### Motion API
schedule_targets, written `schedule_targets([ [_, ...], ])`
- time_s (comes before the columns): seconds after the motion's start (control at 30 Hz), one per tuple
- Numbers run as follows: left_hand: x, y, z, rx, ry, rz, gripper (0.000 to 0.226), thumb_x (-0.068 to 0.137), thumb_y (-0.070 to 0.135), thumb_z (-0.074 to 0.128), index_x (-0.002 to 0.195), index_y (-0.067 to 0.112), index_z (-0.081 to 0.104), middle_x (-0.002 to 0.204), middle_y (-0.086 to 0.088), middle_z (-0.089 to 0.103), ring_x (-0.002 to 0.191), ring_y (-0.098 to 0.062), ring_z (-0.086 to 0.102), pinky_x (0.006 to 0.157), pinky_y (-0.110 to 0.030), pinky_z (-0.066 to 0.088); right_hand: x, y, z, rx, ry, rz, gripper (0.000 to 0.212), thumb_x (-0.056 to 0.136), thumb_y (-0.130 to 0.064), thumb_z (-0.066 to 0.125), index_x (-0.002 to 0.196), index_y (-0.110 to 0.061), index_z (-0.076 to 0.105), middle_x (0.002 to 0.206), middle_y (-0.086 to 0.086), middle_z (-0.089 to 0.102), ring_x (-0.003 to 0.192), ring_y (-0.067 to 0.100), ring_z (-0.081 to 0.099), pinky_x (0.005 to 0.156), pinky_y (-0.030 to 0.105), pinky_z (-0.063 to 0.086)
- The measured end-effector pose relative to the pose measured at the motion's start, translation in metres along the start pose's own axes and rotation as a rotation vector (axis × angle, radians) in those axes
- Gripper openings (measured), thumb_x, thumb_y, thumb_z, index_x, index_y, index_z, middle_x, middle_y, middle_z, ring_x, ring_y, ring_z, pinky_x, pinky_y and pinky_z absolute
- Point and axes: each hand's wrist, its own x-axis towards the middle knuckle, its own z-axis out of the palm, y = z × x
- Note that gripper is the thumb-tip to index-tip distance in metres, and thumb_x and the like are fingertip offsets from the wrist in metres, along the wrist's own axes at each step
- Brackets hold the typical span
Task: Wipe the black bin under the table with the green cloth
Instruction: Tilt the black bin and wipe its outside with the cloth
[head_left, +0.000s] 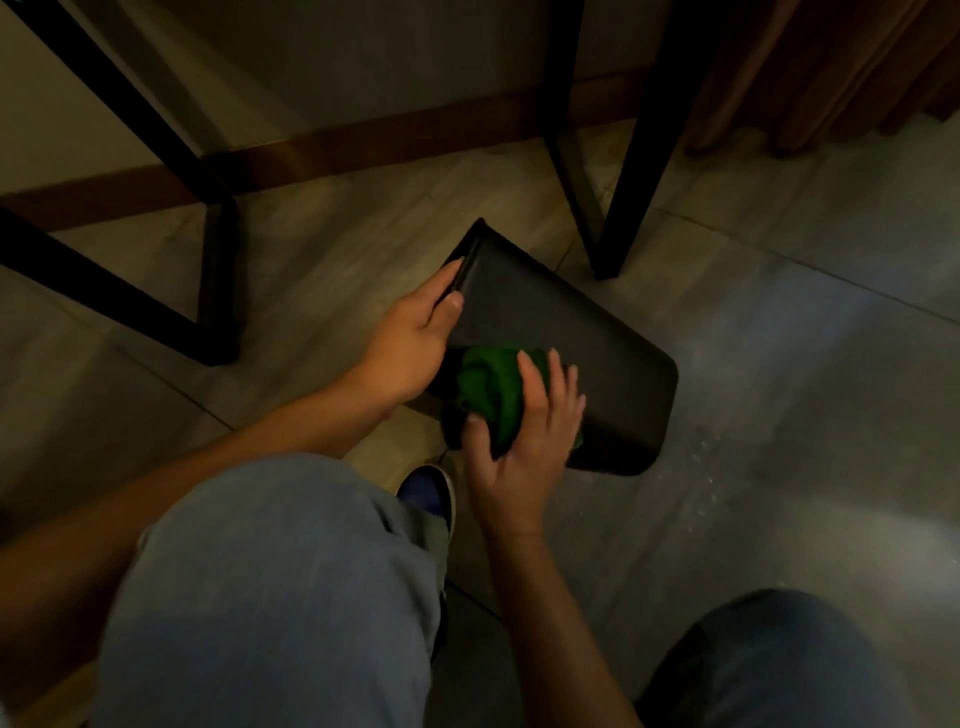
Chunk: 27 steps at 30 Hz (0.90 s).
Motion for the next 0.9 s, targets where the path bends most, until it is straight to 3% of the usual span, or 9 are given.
schedule_targets([
  [0.1, -0.001, -0.009, -0.003, -0.049, 0.004, -0.044, 0.045, 0.112, 0.017, 0.04, 0.157, 0.016, 0.039, 0.141, 0.011, 0.05, 0.133, -0.005, 0.049, 0.098, 0.0, 0.037, 0.01, 0.044, -0.028, -0.044, 0.028, 0.08, 0.071, 0.081, -0.039, 0.057, 0.15, -0.026, 0.045, 0.157, 0.012, 0.049, 0.154, 0.036, 0.033, 0.129, 0.055, 0.017],
  [0.17, -0.001, -0.011, -0.007, -0.062, 0.015, -0.063, 0.044, 0.112, 0.019, 0.039, 0.156, 0.019, 0.041, 0.141, 0.011, 0.051, 0.127, -0.001, 0.051, 0.101, -0.004, 0.041, 0.022, 0.063, -0.043, 0.094, 0.134, 0.271, 0.066, 0.082, -0.034, 0.059, 0.146, -0.025, 0.049, 0.144, 0.009, 0.057, 0.141, 0.032, 0.049, 0.121, 0.057, 0.036],
  [0.27, -0.003, -0.009, -0.007, -0.092, 0.024, -0.083, 0.043, 0.113, 0.019, 0.038, 0.156, 0.021, 0.041, 0.14, 0.011, 0.052, 0.128, -0.003, 0.05, 0.107, -0.014, 0.041, 0.054, 0.083, -0.074, 0.171, 0.32, 0.436, 0.059, 0.081, -0.027, 0.061, 0.139, -0.014, 0.058, 0.133, 0.009, 0.064, 0.124, 0.026, 0.062, 0.11, 0.049, 0.05],
  [0.4, 0.0, -0.006, -0.003, -0.111, 0.063, -0.091, 0.045, 0.112, 0.021, 0.039, 0.157, 0.019, 0.039, 0.149, 0.005, 0.051, 0.138, -0.01, 0.047, 0.12, -0.029, 0.036, 0.079, 0.079, -0.103, 0.111, 0.346, 0.37, 0.054, 0.088, -0.008, 0.064, 0.141, -0.014, 0.058, 0.134, -0.001, 0.061, 0.125, 0.016, 0.061, 0.111, 0.032, 0.05],
  [0.53, 0.003, -0.004, -0.002, -0.078, 0.103, -0.121, 0.046, 0.112, 0.022, 0.039, 0.158, 0.018, 0.037, 0.152, 0.003, 0.049, 0.136, -0.006, 0.044, 0.114, -0.018, 0.036, 0.051, 0.06, -0.069, -0.039, -0.01, 0.185, 0.071, 0.091, -0.048, 0.061, 0.156, -0.029, 0.041, 0.165, 0.002, 0.037, 0.151, 0.021, 0.037, 0.124, 0.044, 0.033],
  [0.6, 0.003, -0.005, -0.007, -0.047, 0.101, -0.086, 0.045, 0.113, 0.022, 0.038, 0.157, 0.019, 0.039, 0.143, 0.009, 0.051, 0.128, -0.003, 0.049, 0.099, 0.0, 0.039, 0.041, 0.058, -0.063, 0.032, -0.071, 0.184, 0.063, 0.098, -0.056, 0.05, 0.157, -0.037, 0.041, 0.171, -0.006, 0.027, 0.156, 0.014, 0.028, 0.125, 0.043, 0.028],
  [0.67, 0.005, -0.005, -0.008, -0.051, 0.071, -0.077, 0.045, 0.113, 0.023, 0.038, 0.158, 0.021, 0.038, 0.137, 0.012, 0.05, 0.116, 0.002, 0.052, 0.08, 0.008, 0.039, 0.04, 0.068, -0.07, 0.067, -0.041, 0.23, 0.053, 0.102, -0.052, 0.048, 0.153, -0.037, 0.047, 0.164, -0.008, 0.039, 0.15, 0.008, 0.036, 0.123, 0.042, 0.035],
  [0.77, 0.005, -0.003, -0.006, -0.09, 0.071, -0.093, 0.045, 0.113, 0.024, 0.039, 0.157, 0.023, 0.039, 0.132, 0.014, 0.051, 0.097, 0.014, 0.055, 0.074, 0.006, 0.041, 0.051, 0.088, -0.076, -0.007, 0.042, 0.244, 0.064, 0.096, -0.057, 0.057, 0.154, -0.034, 0.045, 0.145, -0.014, 0.049, 0.135, 0.007, 0.046, 0.116, 0.042, 0.043],
  [0.9, 0.006, -0.01, -0.001, -0.193, 0.111, -0.154, 0.045, 0.112, 0.026, 0.041, 0.156, 0.027, 0.041, 0.131, 0.017, 0.052, 0.108, 0.008, 0.056, 0.09, -0.006, 0.045, 0.066, 0.098, -0.069, 0.105, 0.146, 0.414, 0.073, 0.091, -0.057, 0.06, 0.157, -0.038, 0.039, 0.155, -0.009, 0.049, 0.141, 0.013, 0.049, 0.117, 0.051, 0.045],
])
